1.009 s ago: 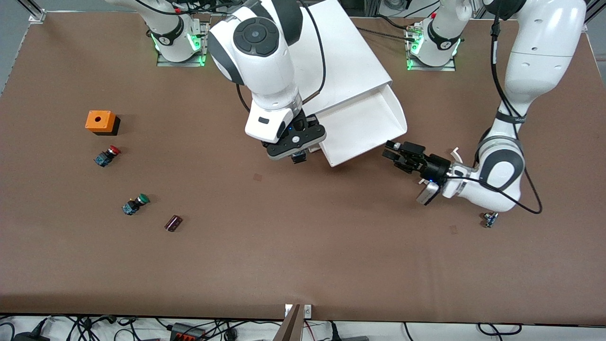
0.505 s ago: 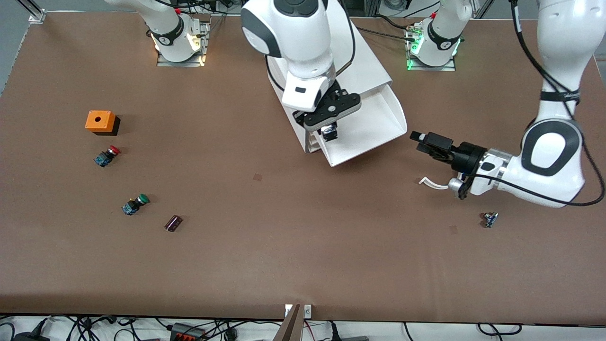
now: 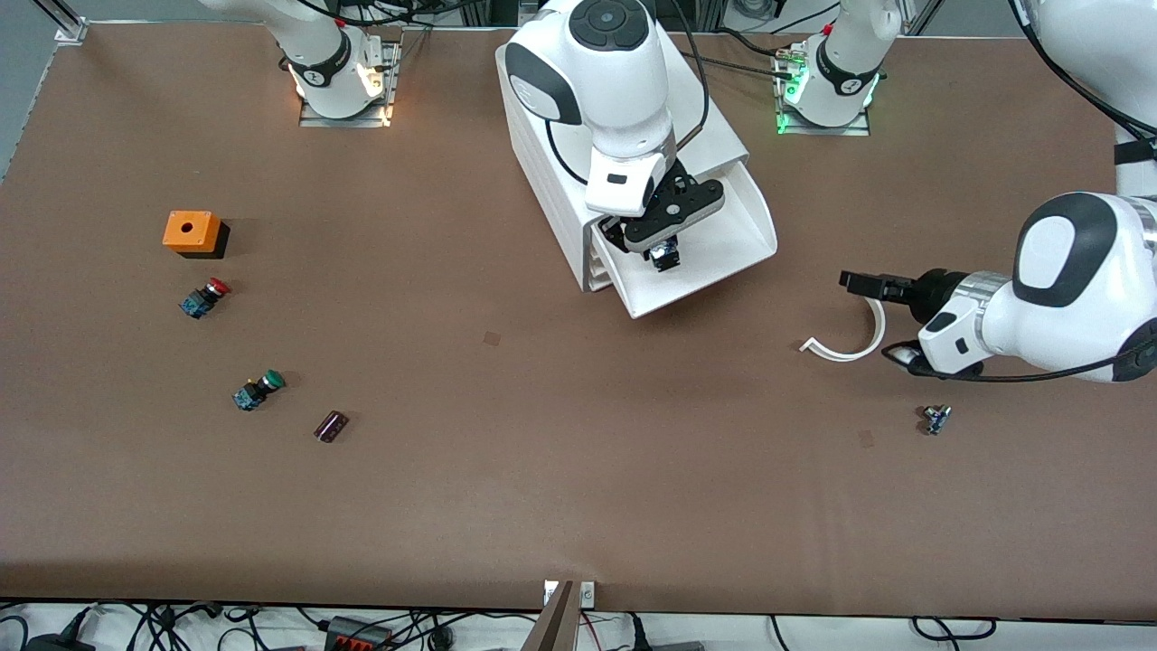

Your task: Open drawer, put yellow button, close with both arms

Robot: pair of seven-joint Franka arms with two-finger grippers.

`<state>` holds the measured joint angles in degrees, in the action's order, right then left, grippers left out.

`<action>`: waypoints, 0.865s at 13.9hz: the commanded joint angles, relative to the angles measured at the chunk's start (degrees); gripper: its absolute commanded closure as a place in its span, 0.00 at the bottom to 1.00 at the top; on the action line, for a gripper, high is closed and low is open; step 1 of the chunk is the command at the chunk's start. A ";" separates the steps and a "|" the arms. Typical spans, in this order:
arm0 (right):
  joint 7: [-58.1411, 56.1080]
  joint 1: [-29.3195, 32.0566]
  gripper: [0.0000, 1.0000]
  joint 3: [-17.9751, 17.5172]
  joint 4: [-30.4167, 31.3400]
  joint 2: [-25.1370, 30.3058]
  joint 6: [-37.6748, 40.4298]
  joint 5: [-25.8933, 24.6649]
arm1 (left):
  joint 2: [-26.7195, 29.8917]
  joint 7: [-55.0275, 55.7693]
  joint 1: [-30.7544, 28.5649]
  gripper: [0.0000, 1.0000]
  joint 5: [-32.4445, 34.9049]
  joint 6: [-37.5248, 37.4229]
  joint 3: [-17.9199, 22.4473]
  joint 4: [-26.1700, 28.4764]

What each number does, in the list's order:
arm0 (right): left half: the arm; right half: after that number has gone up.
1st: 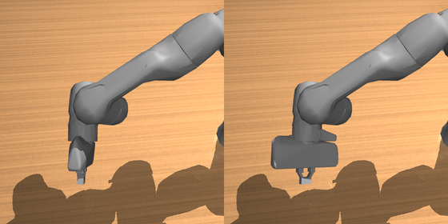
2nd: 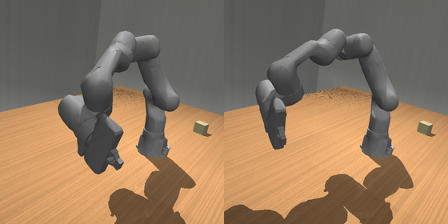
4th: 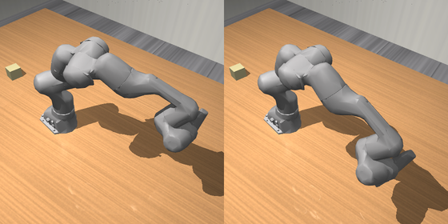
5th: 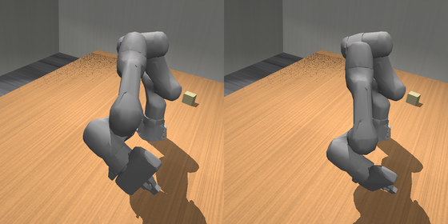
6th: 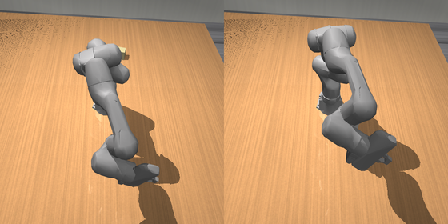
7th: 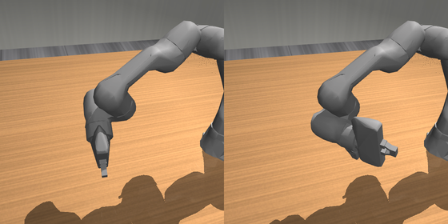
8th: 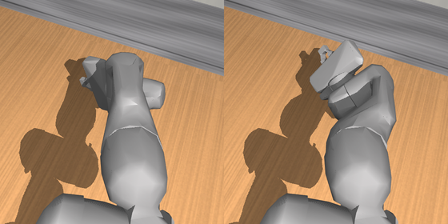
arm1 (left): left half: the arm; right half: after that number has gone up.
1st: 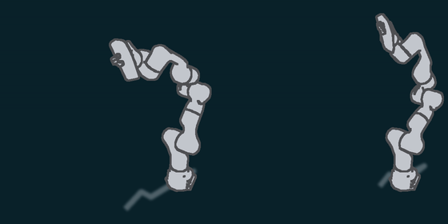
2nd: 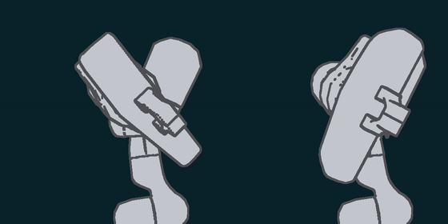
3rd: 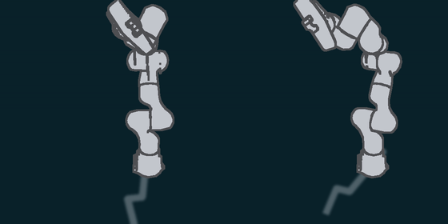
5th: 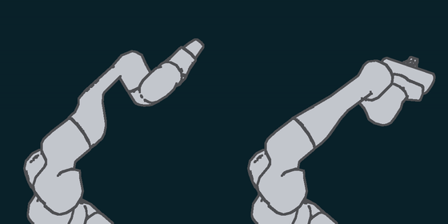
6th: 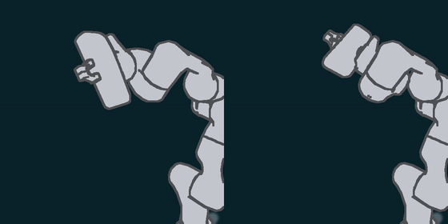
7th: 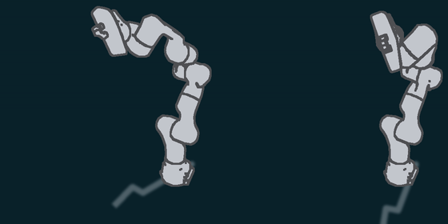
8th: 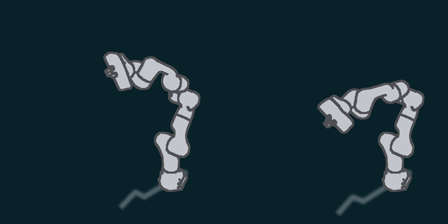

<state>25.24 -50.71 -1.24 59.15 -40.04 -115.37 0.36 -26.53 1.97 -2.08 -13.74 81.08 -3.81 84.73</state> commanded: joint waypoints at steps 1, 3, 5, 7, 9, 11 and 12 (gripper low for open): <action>2.79 -0.53 1.00 -1.48 -2.37 -2.05 -0.73 0.34 | 1.12 7.42 1.63 0.00 6.43 2.49 -0.50 -0.27; 2.71 -0.53 1.00 -1.66 -2.37 -3.28 -0.73 0.43 | 1.65 7.96 2.43 0.00 9.42 3.03 -0.50 -0.97; 2.70 -0.61 1.00 -1.84 -2.37 -4.16 -0.73 0.43 | 1.74 7.35 2.25 0.00 9.70 2.07 -0.24 -3.42; 2.79 -1.31 1.00 -1.84 -2.28 -4.69 0.06 0.43 | 1.65 7.35 1.90 0.00 9.79 1.36 -0.15 -4.74; 2.79 -1.58 1.00 -1.84 -2.28 -5.31 0.15 0.52 | 1.57 7.61 1.90 0.00 9.79 1.27 0.20 -6.50; 2.79 -1.84 1.00 -1.84 -2.37 -5.83 -0.38 0.52 | 1.39 7.79 1.73 0.00 9.70 1.36 0.29 -6.51; 2.88 -2.02 1.00 -1.84 -2.28 -5.84 -0.38 0.52 | 1.39 7.79 1.73 0.00 9.70 1.36 0.29 -6.42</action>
<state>27.04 -52.43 -2.70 59.08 -44.77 -116.24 0.45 -25.10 8.85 -0.32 -5.35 83.47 -3.45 79.20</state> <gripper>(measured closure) 0.581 0.000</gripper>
